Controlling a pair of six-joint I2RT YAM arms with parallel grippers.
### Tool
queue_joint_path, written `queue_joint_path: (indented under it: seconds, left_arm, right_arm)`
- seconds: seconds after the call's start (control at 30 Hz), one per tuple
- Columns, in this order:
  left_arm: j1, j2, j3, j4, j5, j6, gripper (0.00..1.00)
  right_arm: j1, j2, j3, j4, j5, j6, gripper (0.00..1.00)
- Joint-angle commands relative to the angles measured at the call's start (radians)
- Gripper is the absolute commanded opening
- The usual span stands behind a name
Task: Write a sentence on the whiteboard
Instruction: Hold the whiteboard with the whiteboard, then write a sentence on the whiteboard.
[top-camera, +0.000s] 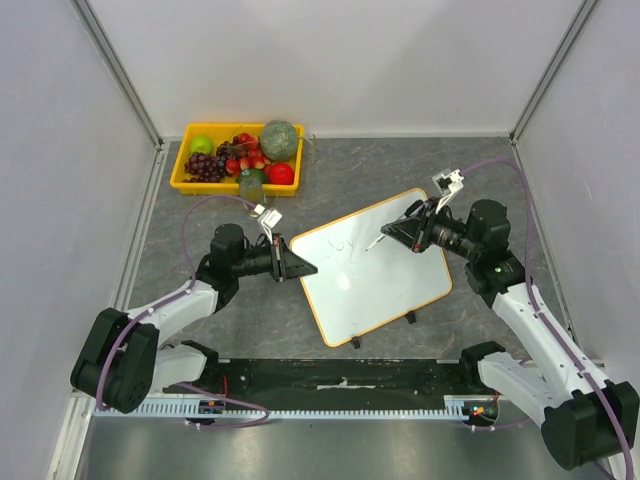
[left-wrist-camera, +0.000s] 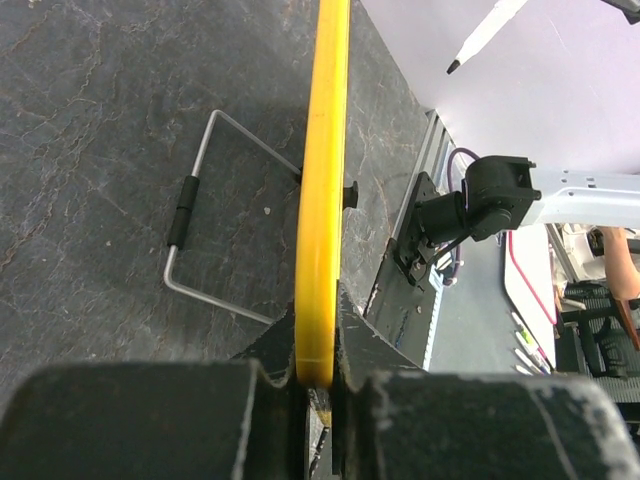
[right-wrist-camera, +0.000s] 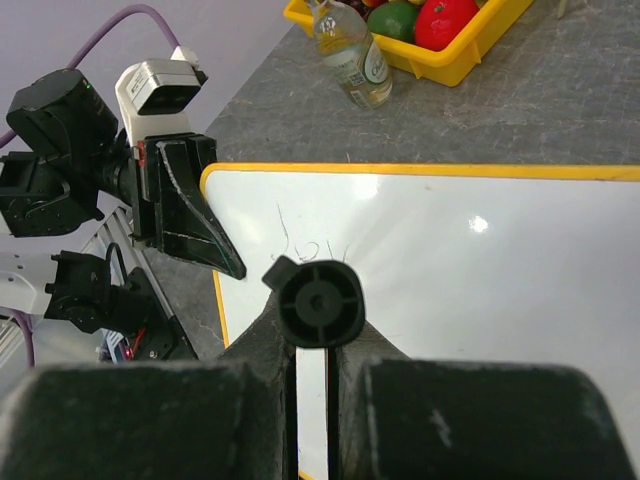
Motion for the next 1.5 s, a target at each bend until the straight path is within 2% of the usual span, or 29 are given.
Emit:
queue_joint_path:
  seconds: [0.0,0.23,0.77,0.97,1.23,1.47]
  left_arm:
    - [-0.007,0.024,-0.030,-0.085,0.028,0.207,0.02]
    - [-0.008,0.036,-0.059,-0.066,0.045,0.215,0.02]
    - [-0.007,0.019,-0.079,-0.045,0.050,0.216,0.02]
    - [-0.005,-0.002,-0.093,-0.039,0.044,0.212,0.02]
    - [-0.005,-0.002,-0.098,-0.033,0.041,0.206,0.02]
    - [-0.005,-0.002,-0.108,-0.003,0.056,0.193,0.02]
  right_arm:
    - [-0.007,-0.033,-0.003,0.012,-0.023,-0.028,0.00]
    - [-0.005,-0.036,-0.002,-0.010,-0.020,-0.079,0.00]
    - [0.015,-0.068,-0.029,-0.019,0.134,-0.145,0.00]
    - [0.076,-0.070,-0.045,-0.005,0.224,-0.166,0.00]
    - [0.234,-0.036,-0.042,0.036,0.397,-0.211,0.00]
    - [0.243,-0.010,-0.032,0.119,0.448,-0.196,0.00]
